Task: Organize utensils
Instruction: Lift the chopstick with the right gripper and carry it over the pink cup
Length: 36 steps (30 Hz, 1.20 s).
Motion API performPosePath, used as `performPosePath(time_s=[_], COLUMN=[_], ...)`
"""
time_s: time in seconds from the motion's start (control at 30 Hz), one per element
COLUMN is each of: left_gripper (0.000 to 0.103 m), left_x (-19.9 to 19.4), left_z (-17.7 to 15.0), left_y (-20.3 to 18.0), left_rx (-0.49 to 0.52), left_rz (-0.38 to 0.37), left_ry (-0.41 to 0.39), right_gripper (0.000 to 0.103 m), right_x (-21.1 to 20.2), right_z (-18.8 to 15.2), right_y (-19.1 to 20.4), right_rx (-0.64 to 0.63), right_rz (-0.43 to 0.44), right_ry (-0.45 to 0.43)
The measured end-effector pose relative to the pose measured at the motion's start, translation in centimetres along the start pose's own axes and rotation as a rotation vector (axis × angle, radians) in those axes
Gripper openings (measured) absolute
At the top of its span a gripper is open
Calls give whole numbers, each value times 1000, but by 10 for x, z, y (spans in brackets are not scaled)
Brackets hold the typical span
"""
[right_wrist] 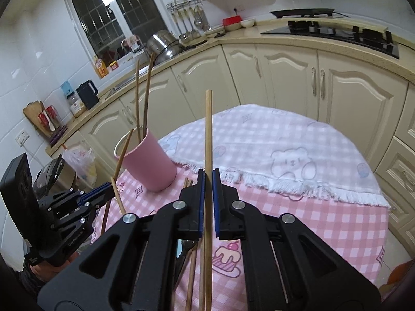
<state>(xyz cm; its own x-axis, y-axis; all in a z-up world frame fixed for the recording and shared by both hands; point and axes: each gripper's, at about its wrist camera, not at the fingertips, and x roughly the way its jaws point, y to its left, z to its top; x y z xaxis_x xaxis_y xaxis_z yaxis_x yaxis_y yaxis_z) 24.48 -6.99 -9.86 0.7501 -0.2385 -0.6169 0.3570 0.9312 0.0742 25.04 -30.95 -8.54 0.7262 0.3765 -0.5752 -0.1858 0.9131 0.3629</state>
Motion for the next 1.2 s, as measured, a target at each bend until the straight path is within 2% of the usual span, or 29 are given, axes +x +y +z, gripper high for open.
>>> performPosePath(time_s=[0.1, 0.23, 0.57, 0.8, 1.0, 1.2], left_gripper=[5, 5, 5, 5, 5, 5], left_x=[4, -3, -51, -76, -80, -63], left_z=[4, 10, 44, 78, 103, 125], left_y=[4, 10, 46, 67, 79, 96], left_rx=[-26, -67, -217, -240, -238, -285], left_rz=[-6, -28, -107, -71, -39, -53], left_ry=[1, -50, -300, -440, -578, -633], right_gripper=[6, 6, 6, 6, 6, 6], right_x=[-4, -11, -26, -22, -3, 19], right_z=[2, 9, 32, 60, 94, 121], right_y=[0, 2, 31, 74, 111, 129], right_rx=[-2, -2, -38, -92, -121, -127], right_rz=[-14, -4, 69, 137, 201, 211], right_ry=[-22, -62, -188, -267, -340, -413])
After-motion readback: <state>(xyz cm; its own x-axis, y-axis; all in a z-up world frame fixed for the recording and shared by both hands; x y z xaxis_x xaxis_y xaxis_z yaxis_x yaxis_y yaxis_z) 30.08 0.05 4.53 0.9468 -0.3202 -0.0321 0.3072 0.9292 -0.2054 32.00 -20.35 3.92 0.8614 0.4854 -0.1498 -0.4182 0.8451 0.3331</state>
